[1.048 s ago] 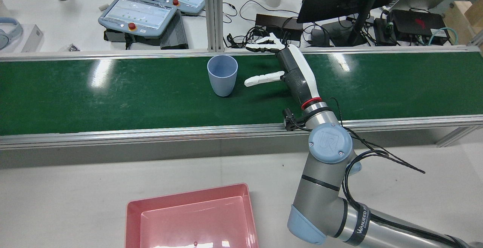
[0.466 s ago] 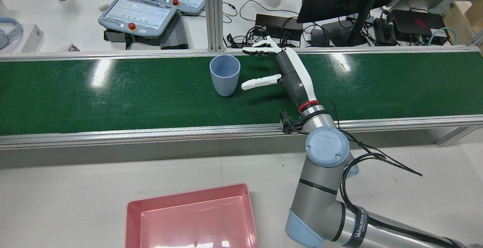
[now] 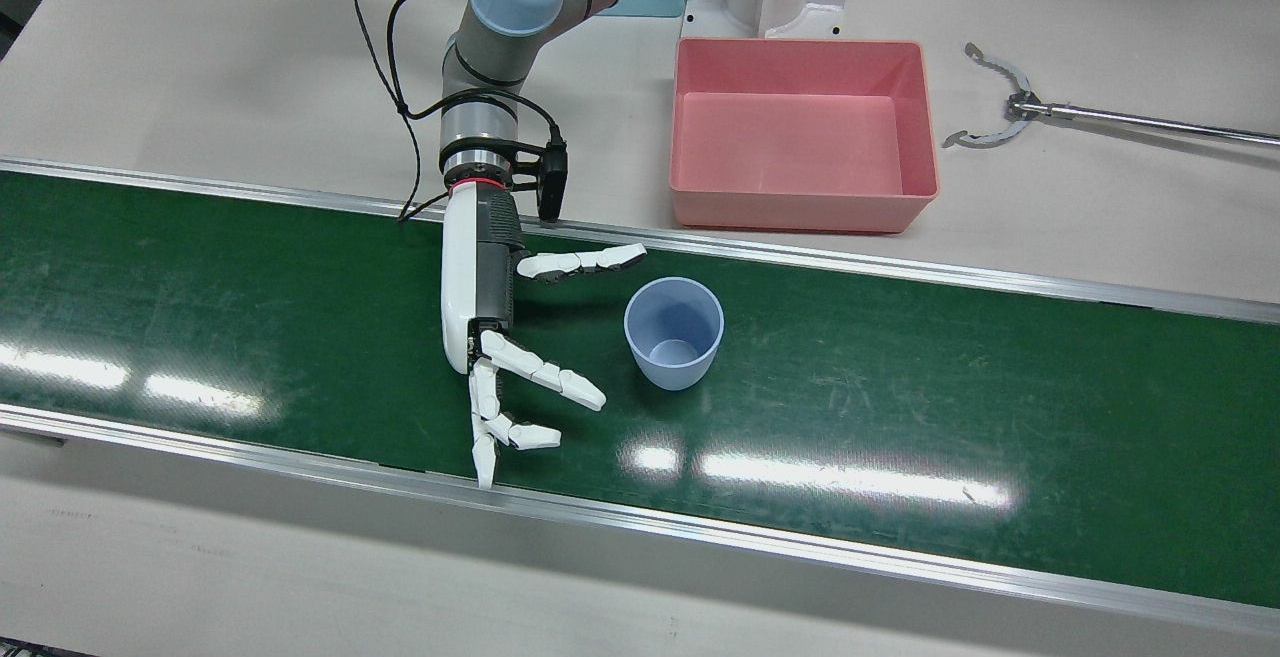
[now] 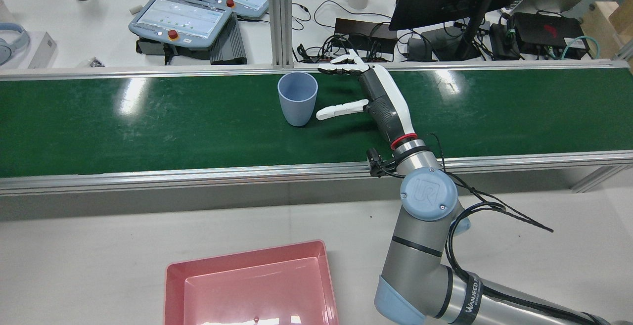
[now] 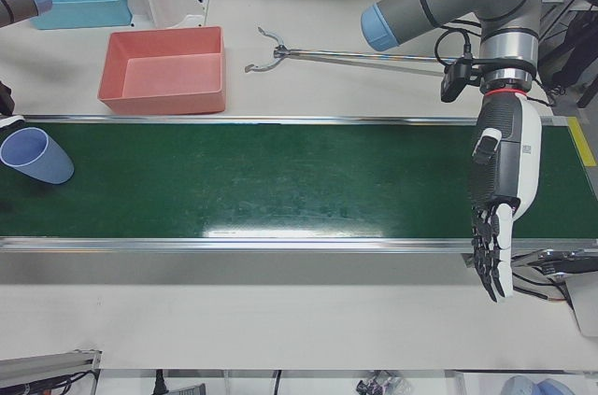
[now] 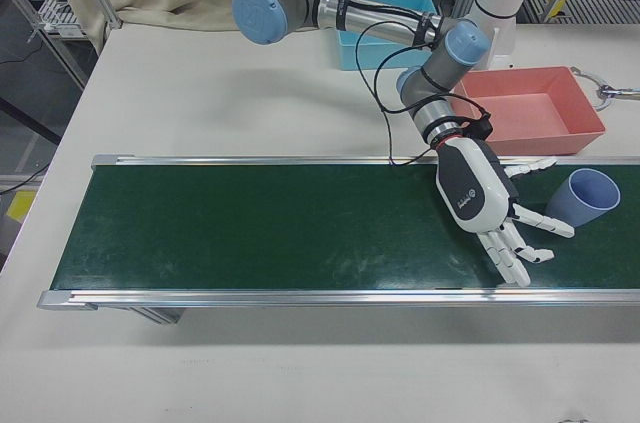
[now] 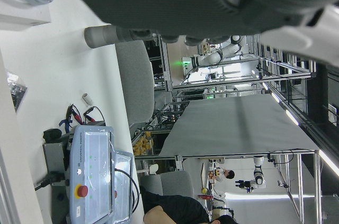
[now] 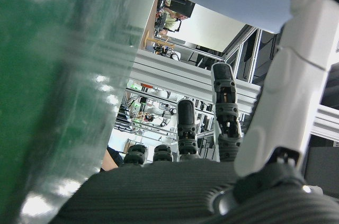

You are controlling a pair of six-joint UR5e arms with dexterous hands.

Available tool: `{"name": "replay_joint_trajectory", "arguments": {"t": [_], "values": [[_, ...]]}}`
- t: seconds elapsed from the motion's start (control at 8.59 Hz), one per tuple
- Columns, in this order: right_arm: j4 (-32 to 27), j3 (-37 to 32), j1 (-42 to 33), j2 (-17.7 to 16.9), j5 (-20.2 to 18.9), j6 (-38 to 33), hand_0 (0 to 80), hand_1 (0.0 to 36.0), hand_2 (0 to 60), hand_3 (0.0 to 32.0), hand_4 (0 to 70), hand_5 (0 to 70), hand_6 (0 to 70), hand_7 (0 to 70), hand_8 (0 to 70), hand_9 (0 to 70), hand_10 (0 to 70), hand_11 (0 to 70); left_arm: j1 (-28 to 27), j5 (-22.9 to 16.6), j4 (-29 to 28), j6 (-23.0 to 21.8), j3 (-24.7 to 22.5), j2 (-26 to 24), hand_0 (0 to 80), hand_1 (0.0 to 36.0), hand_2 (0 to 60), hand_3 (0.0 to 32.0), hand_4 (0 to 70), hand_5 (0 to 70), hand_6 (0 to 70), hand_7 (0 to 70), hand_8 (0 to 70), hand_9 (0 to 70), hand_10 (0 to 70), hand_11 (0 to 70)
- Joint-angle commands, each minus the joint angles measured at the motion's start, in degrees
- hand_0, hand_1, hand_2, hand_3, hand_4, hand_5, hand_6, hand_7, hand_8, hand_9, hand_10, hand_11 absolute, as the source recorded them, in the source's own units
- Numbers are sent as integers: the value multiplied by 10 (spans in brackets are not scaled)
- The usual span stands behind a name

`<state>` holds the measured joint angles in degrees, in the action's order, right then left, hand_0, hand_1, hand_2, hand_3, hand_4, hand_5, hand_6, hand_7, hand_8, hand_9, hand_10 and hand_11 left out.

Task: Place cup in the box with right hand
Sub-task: 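Hold the open right hand beside the cup as it drifts into the palm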

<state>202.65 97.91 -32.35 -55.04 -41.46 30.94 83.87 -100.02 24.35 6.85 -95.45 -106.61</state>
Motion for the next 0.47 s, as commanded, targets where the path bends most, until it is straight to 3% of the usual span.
{"name": "replay_joint_trajectory", "arguments": {"t": [0.0,0.35], "values": [[-1,-1,0,-1,1,0,546,104,0,2,327,42,81,431,6,72,38,71,0,0,0,0,0,0,0,0,0,0,0,0,0,0,0,0,0,0],[-1,-6,0,1,1,0,546,104,0,0,329,42,83,436,6,73,38,71,0,0,0,-1,0,0,0,0,0,0,0,0,0,0,0,0,0,0]]}}
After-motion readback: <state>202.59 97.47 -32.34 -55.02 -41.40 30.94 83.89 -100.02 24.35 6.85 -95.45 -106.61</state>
